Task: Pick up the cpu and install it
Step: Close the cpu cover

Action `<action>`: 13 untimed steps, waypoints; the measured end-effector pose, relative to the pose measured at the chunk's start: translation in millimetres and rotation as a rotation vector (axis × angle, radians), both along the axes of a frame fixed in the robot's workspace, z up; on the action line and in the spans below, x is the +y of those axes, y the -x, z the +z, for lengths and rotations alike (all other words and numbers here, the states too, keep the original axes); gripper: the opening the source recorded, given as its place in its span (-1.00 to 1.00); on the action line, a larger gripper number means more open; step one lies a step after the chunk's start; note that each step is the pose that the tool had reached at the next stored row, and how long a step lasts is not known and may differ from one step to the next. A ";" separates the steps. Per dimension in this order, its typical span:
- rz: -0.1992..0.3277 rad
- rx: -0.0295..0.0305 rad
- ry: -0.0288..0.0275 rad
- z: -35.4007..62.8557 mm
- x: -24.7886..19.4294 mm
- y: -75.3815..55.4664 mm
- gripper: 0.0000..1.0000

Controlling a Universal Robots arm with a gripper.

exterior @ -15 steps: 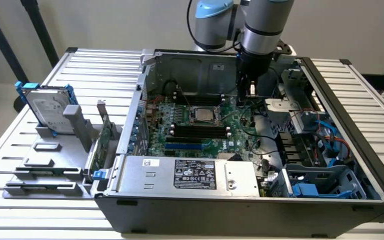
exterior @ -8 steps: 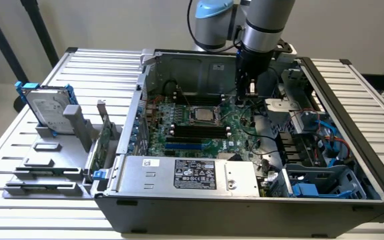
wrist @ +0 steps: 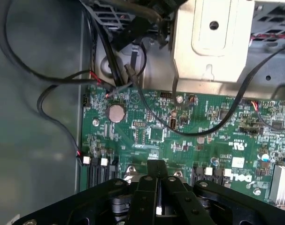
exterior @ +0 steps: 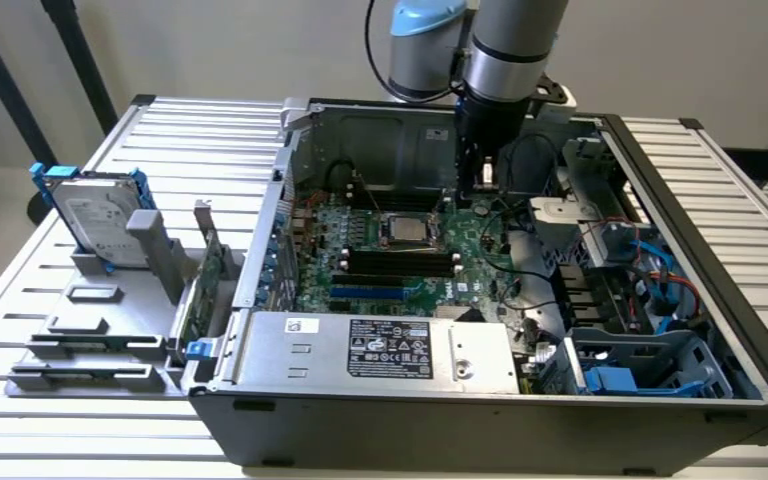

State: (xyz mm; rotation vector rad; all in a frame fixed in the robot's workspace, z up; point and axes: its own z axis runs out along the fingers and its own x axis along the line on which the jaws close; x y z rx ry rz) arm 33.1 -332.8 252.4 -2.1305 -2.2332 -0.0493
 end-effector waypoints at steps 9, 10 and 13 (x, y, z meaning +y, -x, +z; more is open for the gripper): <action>0.000 0.0001 0.0000 0.8 -0.9 32.6 -0.79; 0.000 0.0001 0.0000 0.7 -0.9 35.9 -0.79; 0.000 0.0001 -0.0001 0.7 -1.3 45.7 -0.79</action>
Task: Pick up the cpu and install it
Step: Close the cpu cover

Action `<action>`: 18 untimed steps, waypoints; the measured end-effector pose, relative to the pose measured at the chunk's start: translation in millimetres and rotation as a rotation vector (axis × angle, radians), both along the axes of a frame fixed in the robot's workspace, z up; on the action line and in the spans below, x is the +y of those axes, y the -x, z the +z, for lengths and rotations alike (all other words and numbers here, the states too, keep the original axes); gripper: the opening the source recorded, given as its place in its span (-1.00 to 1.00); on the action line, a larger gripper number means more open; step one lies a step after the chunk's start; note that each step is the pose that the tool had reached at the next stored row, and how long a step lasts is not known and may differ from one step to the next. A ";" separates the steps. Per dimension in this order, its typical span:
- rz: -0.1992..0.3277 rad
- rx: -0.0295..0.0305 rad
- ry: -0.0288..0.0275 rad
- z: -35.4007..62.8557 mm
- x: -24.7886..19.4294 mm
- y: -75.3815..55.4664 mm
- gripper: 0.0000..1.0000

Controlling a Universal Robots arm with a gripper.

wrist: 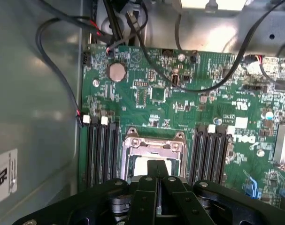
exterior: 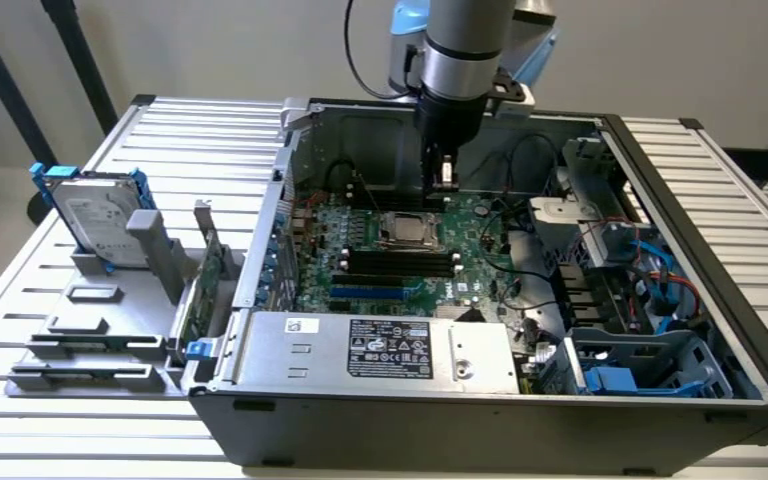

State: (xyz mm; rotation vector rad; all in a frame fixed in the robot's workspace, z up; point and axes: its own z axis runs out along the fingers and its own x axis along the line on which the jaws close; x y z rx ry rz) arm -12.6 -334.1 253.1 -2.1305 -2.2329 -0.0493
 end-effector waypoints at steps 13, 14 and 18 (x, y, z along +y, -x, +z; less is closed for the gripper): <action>0.000 0.0078 0.0000 -9.7 -2.0 41.1 -0.79; 0.000 0.0096 -0.0001 -10.5 -2.0 43.0 -0.79; 0.000 0.0128 -0.0015 -11.0 -2.0 44.4 -0.79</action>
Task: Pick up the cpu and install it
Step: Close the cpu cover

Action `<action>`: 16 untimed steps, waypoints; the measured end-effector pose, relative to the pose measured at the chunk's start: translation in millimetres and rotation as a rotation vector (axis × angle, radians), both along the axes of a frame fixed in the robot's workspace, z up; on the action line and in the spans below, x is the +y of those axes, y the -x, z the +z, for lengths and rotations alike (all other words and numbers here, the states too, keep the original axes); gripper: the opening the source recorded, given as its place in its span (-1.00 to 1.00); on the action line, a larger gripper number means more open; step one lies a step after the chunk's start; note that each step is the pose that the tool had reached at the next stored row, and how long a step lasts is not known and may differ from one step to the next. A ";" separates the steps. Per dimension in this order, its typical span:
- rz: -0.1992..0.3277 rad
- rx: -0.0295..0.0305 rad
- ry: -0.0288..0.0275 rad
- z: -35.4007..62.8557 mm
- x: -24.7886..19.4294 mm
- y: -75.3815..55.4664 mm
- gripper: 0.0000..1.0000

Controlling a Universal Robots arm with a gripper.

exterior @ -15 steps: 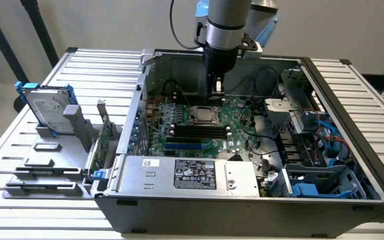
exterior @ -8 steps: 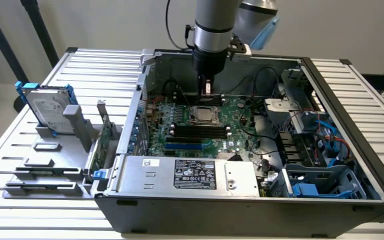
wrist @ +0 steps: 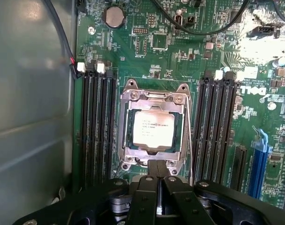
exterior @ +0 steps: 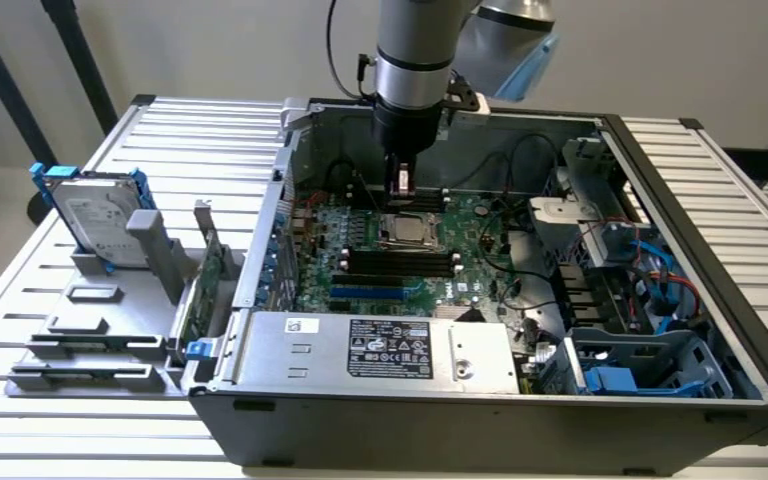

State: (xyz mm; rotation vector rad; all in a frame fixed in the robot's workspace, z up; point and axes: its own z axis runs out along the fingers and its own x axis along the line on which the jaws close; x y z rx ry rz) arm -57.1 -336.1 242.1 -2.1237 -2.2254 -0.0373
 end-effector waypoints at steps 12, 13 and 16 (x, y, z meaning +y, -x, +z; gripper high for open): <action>0.000 0.1046 0.0000 -2.2 0.0 -3.3 -0.79; 0.000 0.1075 -0.0001 -3.3 0.0 -4.1 -0.79; 0.000 0.1108 -0.0002 -7.8 0.0 -5.9 -0.79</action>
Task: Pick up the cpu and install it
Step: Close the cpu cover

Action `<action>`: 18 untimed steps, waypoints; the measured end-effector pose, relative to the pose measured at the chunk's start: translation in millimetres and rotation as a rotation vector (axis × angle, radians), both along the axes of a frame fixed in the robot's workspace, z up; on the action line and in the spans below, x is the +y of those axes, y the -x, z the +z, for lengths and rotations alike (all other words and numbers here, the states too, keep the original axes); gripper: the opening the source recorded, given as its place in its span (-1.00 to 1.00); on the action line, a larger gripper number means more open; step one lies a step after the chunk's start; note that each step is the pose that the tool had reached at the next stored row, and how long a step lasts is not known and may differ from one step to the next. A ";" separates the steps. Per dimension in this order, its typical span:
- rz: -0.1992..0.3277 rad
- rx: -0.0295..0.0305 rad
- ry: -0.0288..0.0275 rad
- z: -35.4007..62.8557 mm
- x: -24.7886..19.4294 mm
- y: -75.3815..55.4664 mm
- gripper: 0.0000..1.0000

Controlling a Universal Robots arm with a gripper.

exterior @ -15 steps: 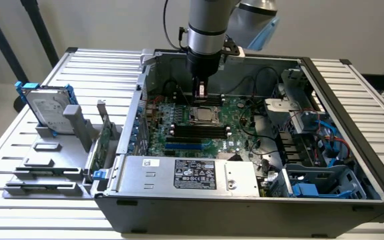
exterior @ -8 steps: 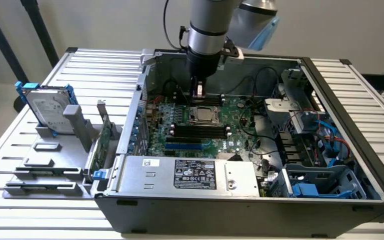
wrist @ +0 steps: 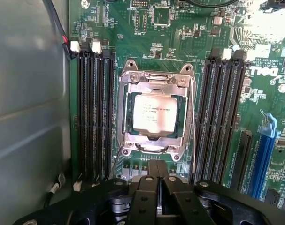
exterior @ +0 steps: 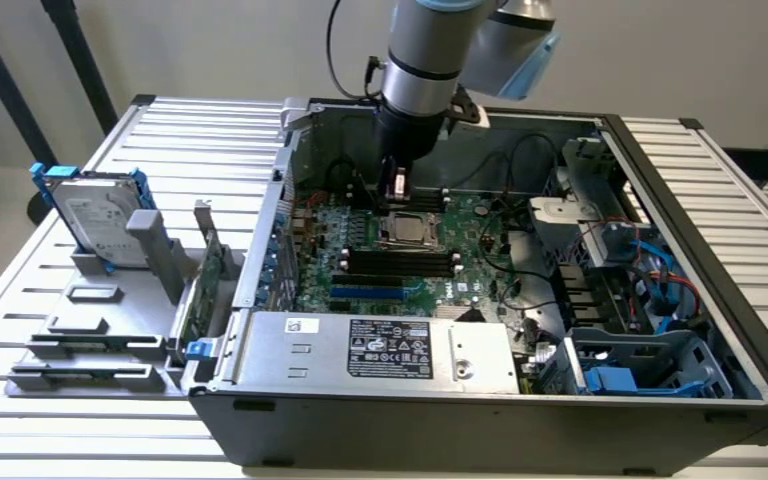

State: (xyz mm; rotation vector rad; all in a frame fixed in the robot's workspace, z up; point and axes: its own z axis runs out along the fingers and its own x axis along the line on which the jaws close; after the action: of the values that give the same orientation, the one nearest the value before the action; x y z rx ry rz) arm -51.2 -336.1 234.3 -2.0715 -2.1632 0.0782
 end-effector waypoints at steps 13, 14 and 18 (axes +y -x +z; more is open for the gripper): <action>0.000 0.0001 -0.0158 -22.9 0.0 -1.5 -0.79; 0.000 0.0001 -0.0183 -24.5 0.0 -1.5 -0.79; 0.000 0.0001 -0.0277 -30.1 0.0 -1.5 -0.79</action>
State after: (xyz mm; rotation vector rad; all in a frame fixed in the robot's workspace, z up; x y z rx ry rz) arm -49.7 -336.1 204.2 -2.0565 -2.1518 0.0481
